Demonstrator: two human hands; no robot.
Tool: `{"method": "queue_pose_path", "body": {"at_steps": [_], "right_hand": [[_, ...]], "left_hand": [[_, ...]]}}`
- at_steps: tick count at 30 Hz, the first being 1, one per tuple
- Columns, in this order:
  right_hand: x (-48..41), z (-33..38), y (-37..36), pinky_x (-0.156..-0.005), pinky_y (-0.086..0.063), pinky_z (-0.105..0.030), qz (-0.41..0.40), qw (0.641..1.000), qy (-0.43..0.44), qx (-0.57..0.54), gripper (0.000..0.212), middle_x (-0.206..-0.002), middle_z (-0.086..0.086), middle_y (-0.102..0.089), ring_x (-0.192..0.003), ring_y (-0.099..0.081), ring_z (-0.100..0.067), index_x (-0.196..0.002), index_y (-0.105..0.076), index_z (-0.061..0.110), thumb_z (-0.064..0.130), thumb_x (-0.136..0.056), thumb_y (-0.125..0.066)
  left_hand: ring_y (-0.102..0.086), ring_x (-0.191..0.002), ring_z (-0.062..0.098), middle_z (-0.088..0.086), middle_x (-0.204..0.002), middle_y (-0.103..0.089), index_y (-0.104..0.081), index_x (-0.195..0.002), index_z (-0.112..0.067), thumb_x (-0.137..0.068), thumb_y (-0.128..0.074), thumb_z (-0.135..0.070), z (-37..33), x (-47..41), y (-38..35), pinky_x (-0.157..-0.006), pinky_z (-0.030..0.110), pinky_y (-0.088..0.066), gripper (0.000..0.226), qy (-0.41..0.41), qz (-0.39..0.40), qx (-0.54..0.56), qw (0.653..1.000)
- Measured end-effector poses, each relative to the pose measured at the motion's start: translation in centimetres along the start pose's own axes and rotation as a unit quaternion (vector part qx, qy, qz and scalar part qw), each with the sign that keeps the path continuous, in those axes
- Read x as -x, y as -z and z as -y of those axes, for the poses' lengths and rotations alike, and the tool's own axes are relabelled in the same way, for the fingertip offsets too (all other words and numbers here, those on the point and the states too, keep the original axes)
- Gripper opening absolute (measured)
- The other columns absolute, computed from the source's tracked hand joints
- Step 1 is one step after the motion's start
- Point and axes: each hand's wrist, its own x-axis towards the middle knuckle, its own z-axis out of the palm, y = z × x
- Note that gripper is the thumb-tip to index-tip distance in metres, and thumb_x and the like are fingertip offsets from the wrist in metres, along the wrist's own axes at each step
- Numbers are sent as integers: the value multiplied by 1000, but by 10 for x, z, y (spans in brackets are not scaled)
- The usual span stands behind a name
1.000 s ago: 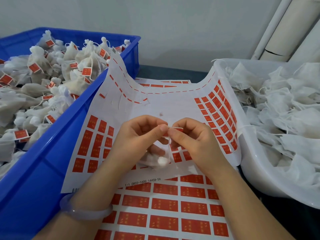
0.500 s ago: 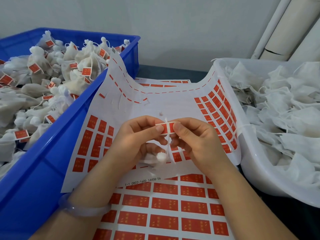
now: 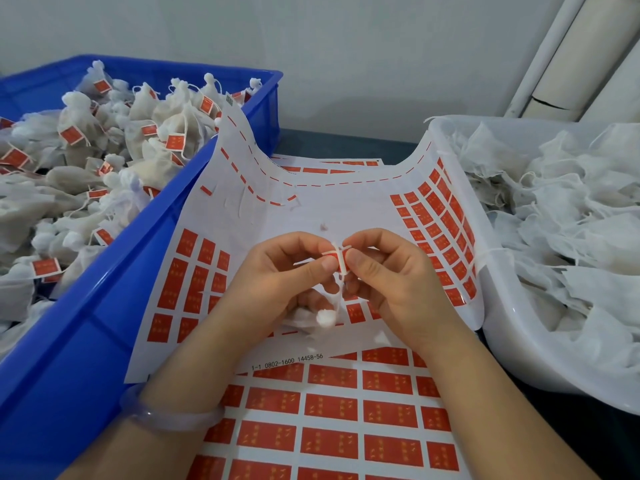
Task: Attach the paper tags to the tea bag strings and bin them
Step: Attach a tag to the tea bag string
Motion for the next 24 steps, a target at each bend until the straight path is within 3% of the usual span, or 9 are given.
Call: {"method": "queue_pose_path", "body": {"at_steps": [6, 13, 18, 24], "right_hand": [[-1, 1, -1, -65, -56, -27, -3, 1000, 5, 8, 33, -72, 5, -69, -64, -65, -13, -89, -63, 21, 42, -64, -63], [-1, -1, 1, -66, -57, -28, -4, 1000, -3, 9, 37, -73, 4, -71, -65, -67, -16, -89, -61, 22, 45, -61, -65], [-1, -1, 0, -61, -55, -22, 2, 1000, 0, -5, 30, -70, 6, -70, -62, -65, -12, -87, -62, 19, 38, -64, -65], [-1, -1, 1, -63, -57, -24, 11, 1000, 1, -13, 30, -70, 4, -68, -62, -64, -14, -81, -66, 22, 44, -61, -67]], "left_hand": [[-66, -61, 17, 1, -78, -69, -72, -81, -27, -66, -68, -30, 1, 0, 0, -50, 25, -55, 16, -2, 0, 3, 1000], [-67, -62, 22, 3, -84, -71, -73, -89, -31, -64, -70, -40, 3, 1, 0, -54, 30, -57, 27, 5, -8, -24, 1000], [-66, -56, 18, 1, -81, -72, -73, -90, -38, -59, -70, -45, 1, 1, -1, -50, 27, -55, 32, 10, -14, -24, 1000], [-66, -57, 18, 1, -82, -73, -73, -91, -41, -59, -70, -46, 1, 2, -1, -50, 28, -56, 33, 6, -16, -24, 1000]]}}
